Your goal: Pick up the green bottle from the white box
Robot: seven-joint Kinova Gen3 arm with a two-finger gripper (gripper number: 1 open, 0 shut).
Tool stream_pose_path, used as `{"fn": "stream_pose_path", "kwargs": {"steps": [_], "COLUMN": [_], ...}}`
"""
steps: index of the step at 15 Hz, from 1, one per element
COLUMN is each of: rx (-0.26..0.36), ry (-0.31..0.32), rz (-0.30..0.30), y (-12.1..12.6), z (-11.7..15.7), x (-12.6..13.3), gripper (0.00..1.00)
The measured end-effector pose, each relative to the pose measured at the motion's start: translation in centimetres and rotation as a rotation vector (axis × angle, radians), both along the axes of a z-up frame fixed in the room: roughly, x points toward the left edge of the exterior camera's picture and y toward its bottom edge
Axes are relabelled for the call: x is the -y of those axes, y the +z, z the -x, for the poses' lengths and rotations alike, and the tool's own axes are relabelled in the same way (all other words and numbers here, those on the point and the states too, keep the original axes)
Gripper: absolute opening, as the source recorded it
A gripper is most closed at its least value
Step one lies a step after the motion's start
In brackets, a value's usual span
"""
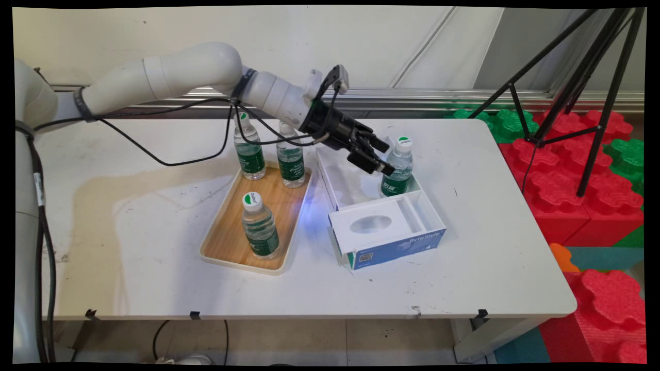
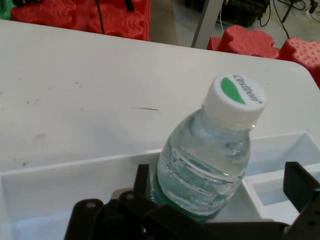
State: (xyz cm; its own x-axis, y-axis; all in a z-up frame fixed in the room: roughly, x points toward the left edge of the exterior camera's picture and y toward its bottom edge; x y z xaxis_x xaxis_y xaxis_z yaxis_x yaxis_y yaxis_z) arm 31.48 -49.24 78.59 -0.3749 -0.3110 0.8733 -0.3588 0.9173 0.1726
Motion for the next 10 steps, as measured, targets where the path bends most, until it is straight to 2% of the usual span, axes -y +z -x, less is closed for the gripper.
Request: {"fn": "stream_pose_path", "kwargs": {"steps": [10], "rx": [0.004], "ry": [-0.007], "rz": [0.001], "y": [-1.7], "z": [1.7], "x": [1.3], "gripper": [1.0]}}
